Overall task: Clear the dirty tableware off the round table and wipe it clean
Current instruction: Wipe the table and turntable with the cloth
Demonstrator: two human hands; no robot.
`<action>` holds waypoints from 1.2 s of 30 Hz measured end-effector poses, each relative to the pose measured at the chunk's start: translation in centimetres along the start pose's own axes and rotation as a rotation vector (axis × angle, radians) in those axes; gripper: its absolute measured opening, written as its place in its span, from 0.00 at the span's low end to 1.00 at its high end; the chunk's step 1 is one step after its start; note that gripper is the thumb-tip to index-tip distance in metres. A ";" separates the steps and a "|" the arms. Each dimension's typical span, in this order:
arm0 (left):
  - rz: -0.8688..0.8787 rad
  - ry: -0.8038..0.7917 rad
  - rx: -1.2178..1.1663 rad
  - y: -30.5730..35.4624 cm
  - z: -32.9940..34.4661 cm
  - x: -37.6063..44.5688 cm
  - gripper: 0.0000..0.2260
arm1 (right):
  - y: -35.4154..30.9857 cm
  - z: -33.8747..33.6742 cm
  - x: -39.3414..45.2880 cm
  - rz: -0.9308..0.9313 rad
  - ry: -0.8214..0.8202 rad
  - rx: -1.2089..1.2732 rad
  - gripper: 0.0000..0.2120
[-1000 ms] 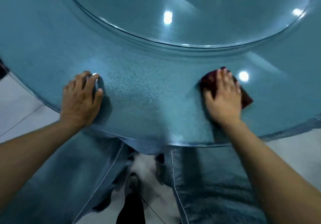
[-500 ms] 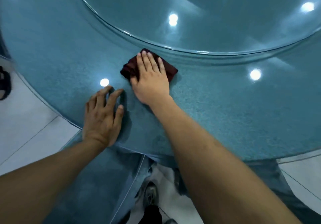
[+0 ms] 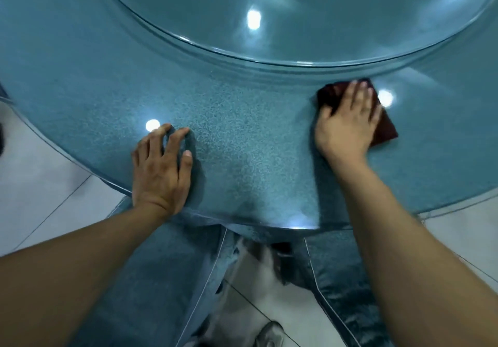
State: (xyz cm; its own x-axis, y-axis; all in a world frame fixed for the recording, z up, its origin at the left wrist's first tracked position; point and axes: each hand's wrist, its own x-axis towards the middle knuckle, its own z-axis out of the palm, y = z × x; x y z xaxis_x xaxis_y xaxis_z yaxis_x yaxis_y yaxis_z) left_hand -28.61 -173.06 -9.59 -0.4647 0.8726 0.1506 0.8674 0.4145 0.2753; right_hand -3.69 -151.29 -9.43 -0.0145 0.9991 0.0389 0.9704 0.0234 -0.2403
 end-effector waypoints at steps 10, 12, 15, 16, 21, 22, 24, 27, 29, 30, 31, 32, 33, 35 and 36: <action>-0.013 0.075 -0.084 -0.6 0.1 -0.1 0.22 | -12.6 2.5 -9.6 -0.671 -0.163 0.064 0.34; 0.000 0.074 -0.110 -0.7 0.2 0.0 0.21 | -7.7 1.3 -7.7 -0.476 -0.116 0.041 0.34; -0.004 0.067 -0.122 -0.7 0.2 0.1 0.21 | 0.8 -1.0 -5.7 -0.129 -0.018 -0.025 0.35; 0.003 0.068 -0.115 -0.8 0.2 0.1 0.21 | 2.6 -1.6 -5.7 -0.031 -0.018 -0.030 0.35; -0.005 0.025 -0.096 -0.7 0.0 -0.1 0.23 | -5.0 0.2 -9.3 0.002 0.009 -0.061 0.37; -0.006 0.015 -0.090 -0.7 0.0 -0.1 0.23 | -8.3 1.2 -10.9 -0.110 0.005 -0.053 0.36; -0.006 0.009 -0.086 -0.9 -0.2 -0.3 0.23 | -14.0 2.8 -14.1 -0.315 -0.047 -0.033 0.35; 0.012 0.007 -0.116 -1.0 -0.3 -0.3 0.23 | -16.2 3.0 -16.1 -0.457 -0.129 -0.016 0.33; 0.022 0.008 -0.108 -1.1 -0.2 -0.4 0.23 | -12.9 2.0 -15.3 -0.462 -0.126 -0.012 0.33; 0.025 0.005 -0.098 -1.1 -0.1 -0.4 0.23 | -10.4 1.5 -14.9 -0.399 -0.110 -0.020 0.34; 0.024 0.000 -0.090 -1.1 0.0 -0.4 0.23 | -7.3 0.9 -14.4 -0.294 -0.082 -0.033 0.34; 0.021 -0.004 -0.087 -1.0 0.1 -0.3 0.23 | -3.9 0.2 -13.9 -0.171 -0.047 -0.047 0.34; 0.015 -0.006 -0.083 -0.9 0.1 -0.3 0.23 | -0.7 -0.6 -13.5 -0.054 -0.019 -0.062 0.34; 0.010 0.007 -0.071 -0.7 0.2 -0.3 0.23 | 3.4 -1.8 -13.1 0.115 -0.013 -0.079 0.33; 0.013 0.015 -0.067 -0.6 0.3 -0.3 0.23 | 3.8 -1.8 -13.1 0.162 -0.009 -0.081 0.33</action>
State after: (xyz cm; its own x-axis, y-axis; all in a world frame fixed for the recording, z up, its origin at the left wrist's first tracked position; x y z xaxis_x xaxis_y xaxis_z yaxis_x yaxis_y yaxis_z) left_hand -28.98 -173.49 -10.06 -0.4563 0.8736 0.1689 0.8599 0.3841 0.3363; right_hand 0.65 -164.37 -9.12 0.1417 0.9899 -0.0024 0.9765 -0.1402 -0.1637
